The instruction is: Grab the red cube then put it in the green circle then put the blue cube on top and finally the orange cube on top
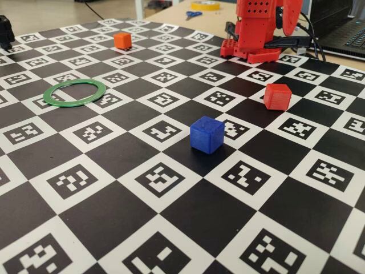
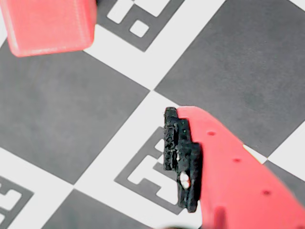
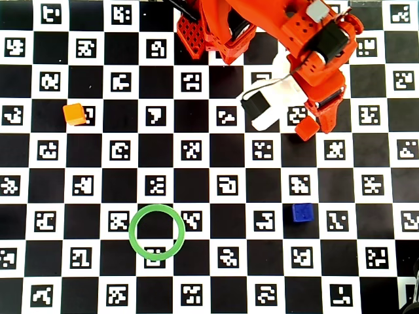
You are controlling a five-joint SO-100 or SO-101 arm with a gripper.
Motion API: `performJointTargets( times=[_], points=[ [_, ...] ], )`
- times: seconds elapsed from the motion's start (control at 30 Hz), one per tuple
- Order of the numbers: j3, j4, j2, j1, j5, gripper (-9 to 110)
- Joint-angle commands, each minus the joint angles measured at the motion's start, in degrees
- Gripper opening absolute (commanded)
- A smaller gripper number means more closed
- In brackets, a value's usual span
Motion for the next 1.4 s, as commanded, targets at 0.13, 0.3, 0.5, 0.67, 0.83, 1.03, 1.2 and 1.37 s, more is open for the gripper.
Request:
performJointTargets(
  times=[0.13, 0.3, 0.5, 0.67, 0.83, 1.03, 1.2, 1.37],
  points=[
    [-5.4, -7.3, -5.4, -0.5, 1.8, 42],
    [-2.8, -12.0, -7.9, -0.1, 1.7, 42],
    [1.1, -16.6, -10.5, -0.1, 1.2, 41],
    [4.4, -19.7, -11.4, -0.4, 0.7, 41],
    [5.9, -20.6, -11.8, -0.3, 0.2, 41],
    [7.6, -22.1, -12.0, -0.1, -0.9, 41],
    [9.3, -24.0, -12.4, 0.1, -1.4, 41],
    [10.6, -25.5, -12.9, 0.2, -1.9, 41]
  ],
)
